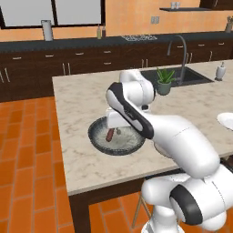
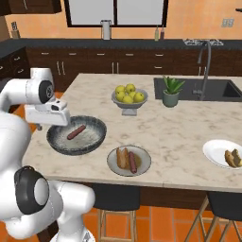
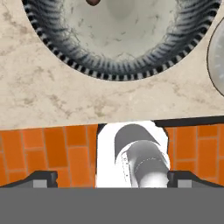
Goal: Place one bun and one sausage from the bowl on each plate.
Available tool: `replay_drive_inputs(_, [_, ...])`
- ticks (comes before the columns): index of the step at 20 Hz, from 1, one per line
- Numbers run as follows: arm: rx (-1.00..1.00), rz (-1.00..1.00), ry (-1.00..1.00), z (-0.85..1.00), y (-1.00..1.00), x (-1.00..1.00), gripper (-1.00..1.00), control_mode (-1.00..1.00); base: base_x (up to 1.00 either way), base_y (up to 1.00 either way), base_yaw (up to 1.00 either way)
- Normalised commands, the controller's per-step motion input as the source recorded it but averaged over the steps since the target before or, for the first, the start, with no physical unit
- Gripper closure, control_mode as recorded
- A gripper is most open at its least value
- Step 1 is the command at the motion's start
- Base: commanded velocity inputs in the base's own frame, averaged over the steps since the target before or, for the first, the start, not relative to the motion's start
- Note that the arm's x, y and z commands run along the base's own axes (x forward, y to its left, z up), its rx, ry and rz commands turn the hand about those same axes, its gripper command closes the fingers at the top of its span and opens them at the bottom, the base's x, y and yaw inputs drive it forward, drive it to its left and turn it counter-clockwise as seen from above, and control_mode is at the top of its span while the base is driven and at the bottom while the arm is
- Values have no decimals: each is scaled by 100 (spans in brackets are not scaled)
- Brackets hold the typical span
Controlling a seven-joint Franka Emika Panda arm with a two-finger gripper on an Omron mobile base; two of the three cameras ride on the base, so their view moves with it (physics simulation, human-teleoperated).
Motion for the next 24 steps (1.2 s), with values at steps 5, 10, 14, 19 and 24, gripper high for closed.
replay_drive_inputs(5, [0,-1,-4,-11,6,100,-100,-100,0,0,0])
replay_drive_inputs(10, [0,0,0,-36,0,90,-100,-100,0,0,0])
replay_drive_inputs(14, [3,0,0,-49,0,56,-100,-100,0,0,0])
replay_drive_inputs(19, [3,0,-4,-54,0,28,-100,-100,0,0,0])
replay_drive_inputs(24, [19,0,-17,-51,0,-1,-100,-100,0,0,0])
